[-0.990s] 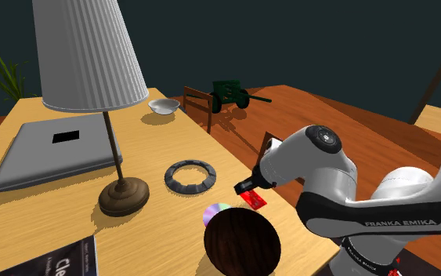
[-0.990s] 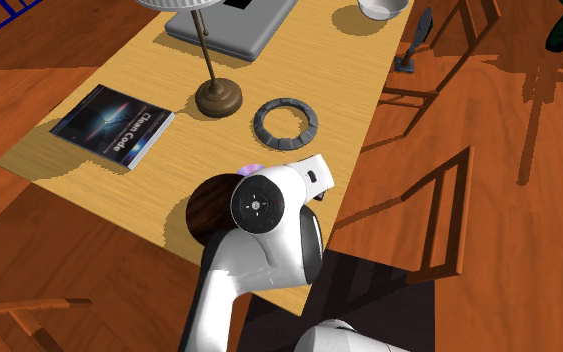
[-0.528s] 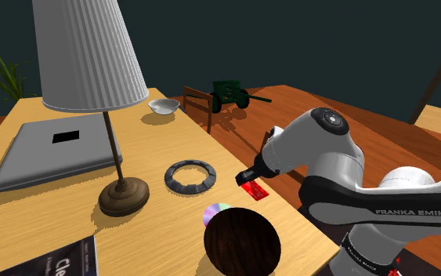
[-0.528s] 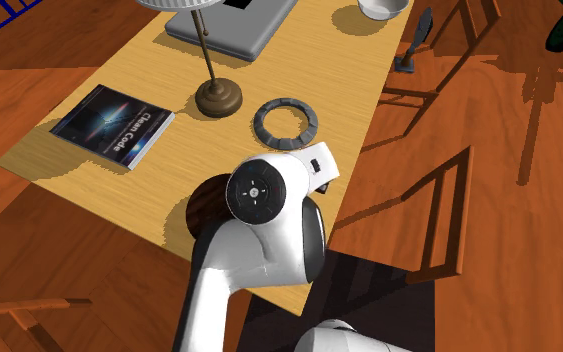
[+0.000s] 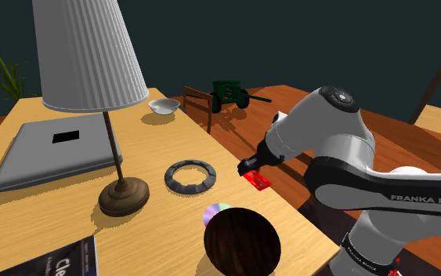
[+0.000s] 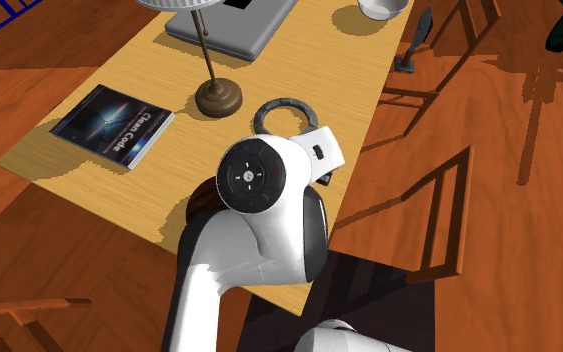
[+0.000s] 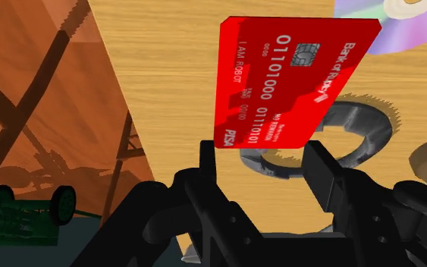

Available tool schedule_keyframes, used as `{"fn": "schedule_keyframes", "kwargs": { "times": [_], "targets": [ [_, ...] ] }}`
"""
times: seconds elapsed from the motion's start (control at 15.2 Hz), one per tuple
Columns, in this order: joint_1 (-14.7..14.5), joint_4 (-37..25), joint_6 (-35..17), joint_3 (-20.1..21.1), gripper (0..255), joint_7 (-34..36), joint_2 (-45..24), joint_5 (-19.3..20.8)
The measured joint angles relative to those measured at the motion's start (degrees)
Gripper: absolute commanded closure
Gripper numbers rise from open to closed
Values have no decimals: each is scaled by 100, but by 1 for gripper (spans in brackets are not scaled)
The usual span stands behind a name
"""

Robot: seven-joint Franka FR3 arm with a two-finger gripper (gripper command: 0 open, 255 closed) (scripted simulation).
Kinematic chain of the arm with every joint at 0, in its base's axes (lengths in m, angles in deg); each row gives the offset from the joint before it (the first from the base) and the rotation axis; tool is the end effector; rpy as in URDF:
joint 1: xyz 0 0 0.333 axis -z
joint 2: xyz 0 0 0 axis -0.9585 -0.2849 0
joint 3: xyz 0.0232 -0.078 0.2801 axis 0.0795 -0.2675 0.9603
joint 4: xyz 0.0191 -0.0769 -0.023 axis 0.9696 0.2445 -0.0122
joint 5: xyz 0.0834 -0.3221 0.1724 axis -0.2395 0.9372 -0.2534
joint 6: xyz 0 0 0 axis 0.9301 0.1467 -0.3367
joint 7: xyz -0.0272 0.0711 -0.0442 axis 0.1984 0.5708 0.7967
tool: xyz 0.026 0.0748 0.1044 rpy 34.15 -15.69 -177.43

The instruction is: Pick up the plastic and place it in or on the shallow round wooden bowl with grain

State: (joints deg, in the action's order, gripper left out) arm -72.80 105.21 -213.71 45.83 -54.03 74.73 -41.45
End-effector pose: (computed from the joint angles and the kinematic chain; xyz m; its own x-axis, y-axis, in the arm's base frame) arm 0.2746 0.1994 0.4077 0.8266 -0.1159 0.5508 -0.1424 -0.9898 0.0054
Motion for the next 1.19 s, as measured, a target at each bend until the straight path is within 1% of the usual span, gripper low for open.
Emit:
{"fn": "schedule_keyframes", "kwargs": {
  "times": [0.07, 0.26, 0.33, 0.46, 0.73, 0.79, 0.92, 1.19],
  "targets": [
    [13, -53, 78, -48, 255, -21, 29, 28],
    [-33, -318, 324, 197, 255, 275, 44, 1],
    [-142, -375, 507, 246, 255, 403, 171, -16],
    [-206, -577, 669, 560, 255, 736, 161, -87],
    [-329, -1021, 1119, 980, 255, 1287, 237, -159],
    [-361, -1128, 1205, 1146, 255, 1461, 240, -202],
    [-299, -1446, 1391, 1348, 255, 1695, 189, -209],
    [-278, -1395, 1235, 1599, 255, 1831, 117, -314]
  ]
}}
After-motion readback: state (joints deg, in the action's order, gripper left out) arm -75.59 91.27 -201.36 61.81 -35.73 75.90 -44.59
